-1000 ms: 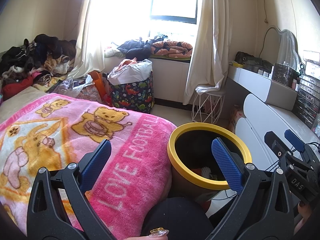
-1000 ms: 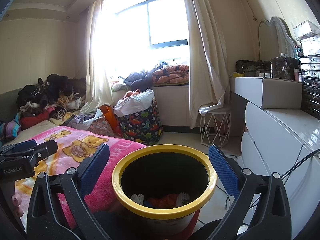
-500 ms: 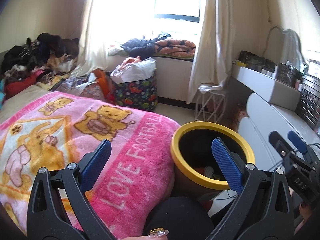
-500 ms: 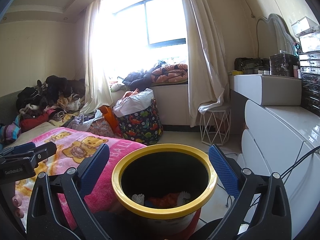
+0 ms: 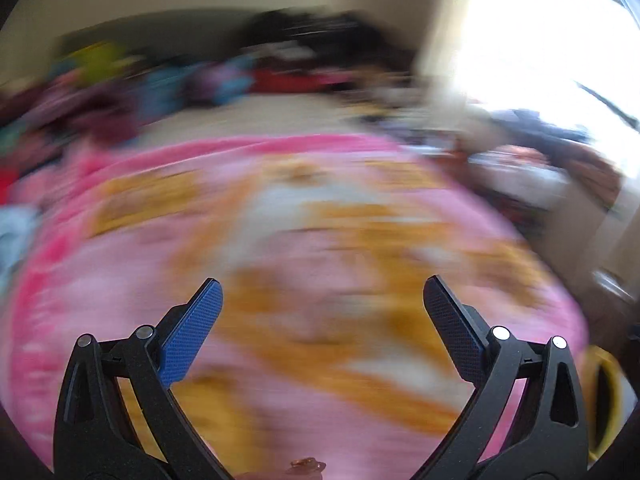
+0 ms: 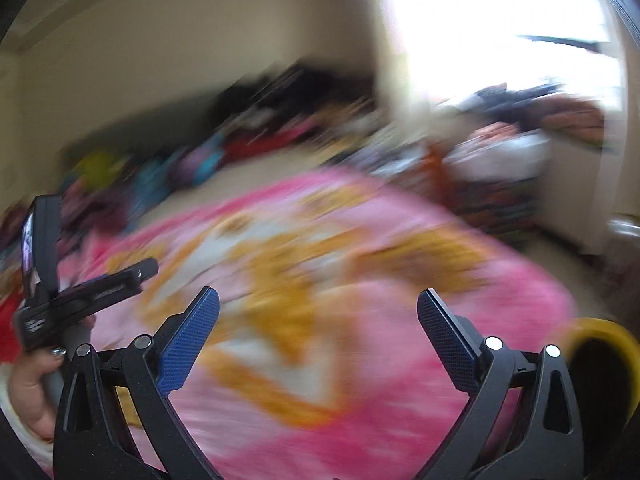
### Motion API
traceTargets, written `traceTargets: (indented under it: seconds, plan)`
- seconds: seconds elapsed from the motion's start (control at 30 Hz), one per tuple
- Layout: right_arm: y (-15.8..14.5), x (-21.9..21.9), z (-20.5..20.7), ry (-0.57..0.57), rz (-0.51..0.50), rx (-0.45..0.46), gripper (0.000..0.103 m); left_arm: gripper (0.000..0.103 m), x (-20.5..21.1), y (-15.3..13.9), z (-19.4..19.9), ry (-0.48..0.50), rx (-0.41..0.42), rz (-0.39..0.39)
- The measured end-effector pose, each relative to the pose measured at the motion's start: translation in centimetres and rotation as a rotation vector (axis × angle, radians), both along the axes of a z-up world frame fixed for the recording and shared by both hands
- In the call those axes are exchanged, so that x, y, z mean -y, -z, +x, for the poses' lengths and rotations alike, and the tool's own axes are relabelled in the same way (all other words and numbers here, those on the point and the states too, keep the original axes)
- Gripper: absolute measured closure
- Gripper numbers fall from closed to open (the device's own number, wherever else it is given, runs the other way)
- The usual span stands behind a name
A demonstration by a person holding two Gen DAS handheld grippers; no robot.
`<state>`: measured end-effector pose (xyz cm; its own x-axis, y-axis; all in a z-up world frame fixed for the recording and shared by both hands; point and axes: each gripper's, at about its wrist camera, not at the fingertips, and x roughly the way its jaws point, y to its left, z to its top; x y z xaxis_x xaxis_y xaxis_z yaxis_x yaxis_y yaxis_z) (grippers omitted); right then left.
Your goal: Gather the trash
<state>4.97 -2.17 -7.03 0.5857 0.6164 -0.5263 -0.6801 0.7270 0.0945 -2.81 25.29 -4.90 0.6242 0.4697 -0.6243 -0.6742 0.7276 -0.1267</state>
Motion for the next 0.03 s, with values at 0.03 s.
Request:
traceTargets:
  seconds: [0.03]
  plan:
    - [0.91,-3.13,0.20,-0.053,-0.034,-0.023,0.007,0.011,-2.37,1.01,-1.06,-0.069,-0.043,0.011]
